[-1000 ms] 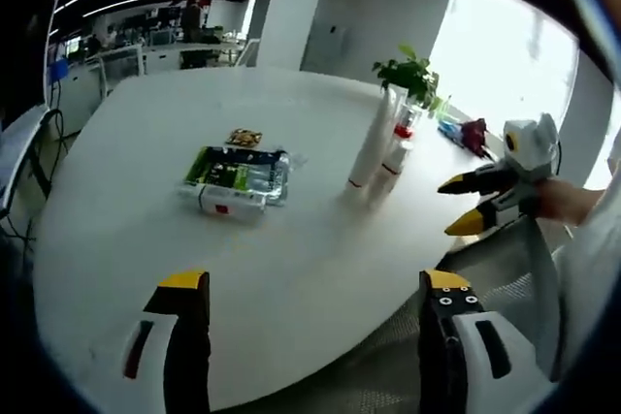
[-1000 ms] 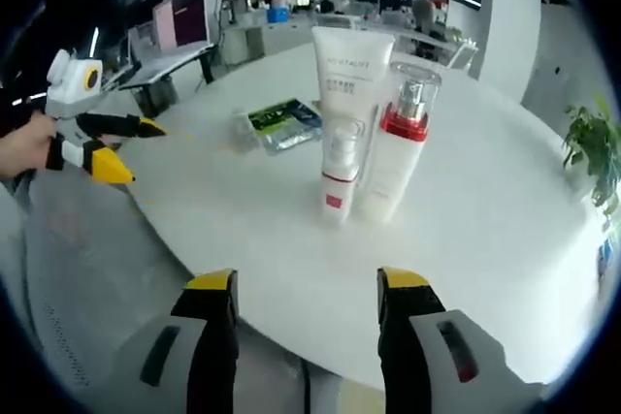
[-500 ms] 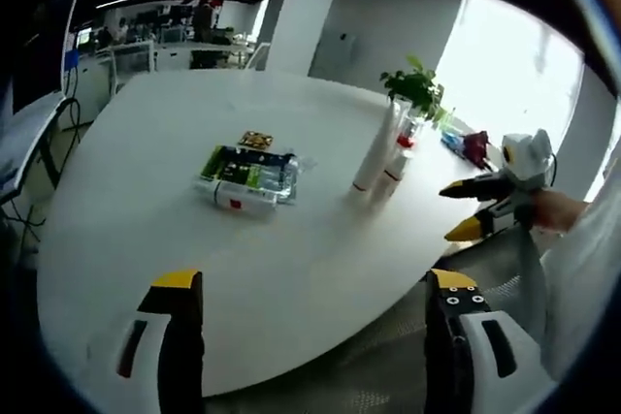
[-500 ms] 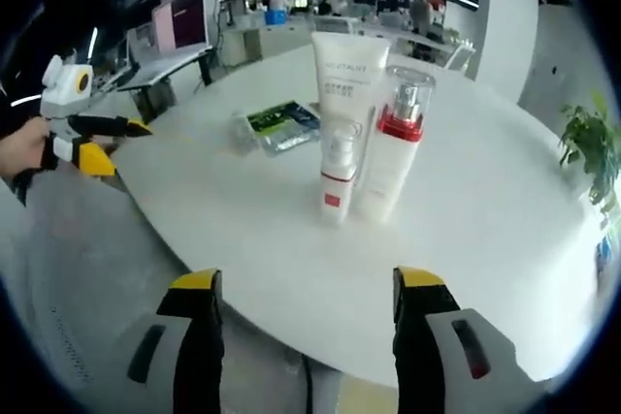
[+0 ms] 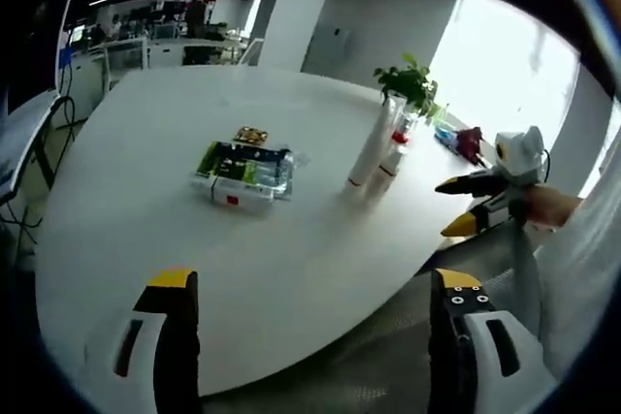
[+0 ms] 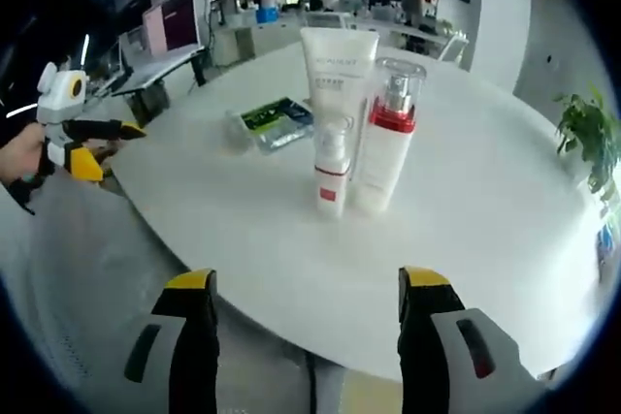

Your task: Arrange the skincare products in the storage area until every visible bottle or jar stands upright without overlapping.

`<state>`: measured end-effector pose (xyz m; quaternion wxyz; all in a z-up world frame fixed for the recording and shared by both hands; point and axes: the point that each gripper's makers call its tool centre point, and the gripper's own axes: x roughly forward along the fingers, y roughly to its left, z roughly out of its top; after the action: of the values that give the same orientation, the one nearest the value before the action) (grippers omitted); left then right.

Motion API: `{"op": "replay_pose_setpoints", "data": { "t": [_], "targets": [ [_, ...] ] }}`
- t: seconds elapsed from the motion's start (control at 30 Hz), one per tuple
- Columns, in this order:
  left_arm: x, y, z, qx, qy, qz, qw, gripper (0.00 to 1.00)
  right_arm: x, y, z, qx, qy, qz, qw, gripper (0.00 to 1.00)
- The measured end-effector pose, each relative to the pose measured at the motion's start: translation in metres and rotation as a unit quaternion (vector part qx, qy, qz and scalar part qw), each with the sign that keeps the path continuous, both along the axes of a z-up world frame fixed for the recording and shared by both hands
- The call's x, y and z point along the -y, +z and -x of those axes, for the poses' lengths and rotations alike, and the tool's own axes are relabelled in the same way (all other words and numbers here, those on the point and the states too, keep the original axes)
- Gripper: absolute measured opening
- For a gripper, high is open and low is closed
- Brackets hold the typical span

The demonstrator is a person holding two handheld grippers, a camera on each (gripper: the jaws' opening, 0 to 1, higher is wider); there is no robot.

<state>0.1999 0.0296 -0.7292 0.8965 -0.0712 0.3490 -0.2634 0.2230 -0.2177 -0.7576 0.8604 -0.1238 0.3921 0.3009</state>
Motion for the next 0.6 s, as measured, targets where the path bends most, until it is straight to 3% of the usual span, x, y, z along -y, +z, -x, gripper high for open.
{"op": "replay_pose_setpoints", "data": {
  "t": [0.6],
  "targets": [
    [0.004, 0.001, -0.002, -0.009, 0.008, 0.022, 0.9997, 0.90, -0.015, 0.003, -0.003, -0.009, 0.031, 0.014, 0.9994, 0.69]
  ]
}}
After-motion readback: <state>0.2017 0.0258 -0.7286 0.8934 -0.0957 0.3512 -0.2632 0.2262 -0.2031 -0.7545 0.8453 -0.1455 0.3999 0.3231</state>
